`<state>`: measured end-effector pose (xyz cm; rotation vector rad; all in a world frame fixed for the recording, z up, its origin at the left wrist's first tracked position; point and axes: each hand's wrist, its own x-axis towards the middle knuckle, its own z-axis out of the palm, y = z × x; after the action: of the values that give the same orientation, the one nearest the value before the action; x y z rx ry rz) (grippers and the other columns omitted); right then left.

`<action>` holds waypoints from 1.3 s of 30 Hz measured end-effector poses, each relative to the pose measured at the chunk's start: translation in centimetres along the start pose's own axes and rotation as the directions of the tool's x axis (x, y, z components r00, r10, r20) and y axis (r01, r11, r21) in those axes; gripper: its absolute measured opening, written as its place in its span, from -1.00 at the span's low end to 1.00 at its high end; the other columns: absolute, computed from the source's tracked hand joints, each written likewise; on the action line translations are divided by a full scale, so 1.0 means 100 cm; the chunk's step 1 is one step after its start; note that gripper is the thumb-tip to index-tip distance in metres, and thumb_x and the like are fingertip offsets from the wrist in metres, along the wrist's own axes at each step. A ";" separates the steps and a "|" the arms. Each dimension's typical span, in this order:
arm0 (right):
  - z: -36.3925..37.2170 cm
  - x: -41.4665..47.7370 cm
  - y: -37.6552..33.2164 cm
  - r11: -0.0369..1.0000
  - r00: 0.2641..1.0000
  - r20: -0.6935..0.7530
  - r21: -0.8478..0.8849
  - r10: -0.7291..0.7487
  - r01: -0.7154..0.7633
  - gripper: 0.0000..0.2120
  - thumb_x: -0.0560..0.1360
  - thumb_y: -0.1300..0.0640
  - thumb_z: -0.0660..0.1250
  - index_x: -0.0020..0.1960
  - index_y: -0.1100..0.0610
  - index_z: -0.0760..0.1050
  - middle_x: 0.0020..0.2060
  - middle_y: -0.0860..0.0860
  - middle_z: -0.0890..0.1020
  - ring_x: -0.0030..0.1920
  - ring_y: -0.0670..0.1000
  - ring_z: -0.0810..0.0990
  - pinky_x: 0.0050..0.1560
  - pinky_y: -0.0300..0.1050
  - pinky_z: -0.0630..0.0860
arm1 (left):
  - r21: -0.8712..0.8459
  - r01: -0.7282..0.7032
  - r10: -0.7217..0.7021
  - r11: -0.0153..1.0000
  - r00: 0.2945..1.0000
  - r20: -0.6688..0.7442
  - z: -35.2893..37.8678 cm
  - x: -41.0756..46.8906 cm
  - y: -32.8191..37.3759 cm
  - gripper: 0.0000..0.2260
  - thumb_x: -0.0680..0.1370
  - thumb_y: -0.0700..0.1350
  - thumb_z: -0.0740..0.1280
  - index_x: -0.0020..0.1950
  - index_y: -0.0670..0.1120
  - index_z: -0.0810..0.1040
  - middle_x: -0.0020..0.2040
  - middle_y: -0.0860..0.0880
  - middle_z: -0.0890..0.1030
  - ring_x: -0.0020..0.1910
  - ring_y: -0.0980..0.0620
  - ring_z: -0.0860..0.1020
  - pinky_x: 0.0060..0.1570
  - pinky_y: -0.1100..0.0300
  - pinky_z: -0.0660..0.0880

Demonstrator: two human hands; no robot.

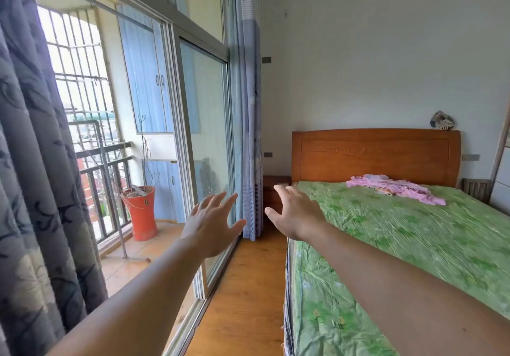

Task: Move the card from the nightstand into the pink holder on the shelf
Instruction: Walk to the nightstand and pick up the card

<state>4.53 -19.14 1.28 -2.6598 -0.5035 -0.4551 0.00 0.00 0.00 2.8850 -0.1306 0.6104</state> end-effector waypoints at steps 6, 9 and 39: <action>0.014 0.013 0.027 0.999 0.999 0.026 0.018 0.033 -0.034 -0.42 0.53 -0.17 0.14 0.47 0.02 0.12 0.45 0.02 0.28 0.41 0.08 0.26 0.34 0.17 0.29 | -0.022 0.020 -0.020 1.000 1.000 -0.018 0.017 0.017 0.010 -0.39 0.53 0.26 0.14 0.52 0.09 0.08 0.55 -0.01 0.18 0.51 -0.05 0.13 0.45 -0.12 0.19; 0.022 0.023 0.038 0.999 0.999 0.034 0.020 0.040 -0.041 -0.42 0.53 -0.17 0.13 0.47 0.02 0.12 0.44 0.02 0.29 0.39 0.09 0.28 0.33 0.17 0.29 | 0.006 0.029 -0.029 1.000 0.999 -0.016 0.024 0.025 0.006 -0.39 0.53 0.25 0.15 0.52 0.10 0.10 0.54 -0.02 0.21 0.50 -0.05 0.16 0.43 -0.11 0.22; 0.219 0.303 0.001 0.980 0.979 -0.035 -0.013 0.199 -0.200 -0.49 0.54 -0.13 0.16 0.42 0.03 0.21 0.39 0.01 0.37 0.31 0.11 0.39 0.13 0.04 0.42 | -0.194 -0.029 0.045 0.981 0.996 0.077 0.154 0.288 -0.227 -0.46 0.54 0.24 0.15 0.48 0.08 0.21 0.49 0.01 0.30 0.46 -0.07 0.25 0.41 -0.10 0.25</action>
<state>36.55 -1.31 -6.30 -2.6778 -0.2199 -0.4441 35.07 17.73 -5.82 2.7252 -0.2412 0.4586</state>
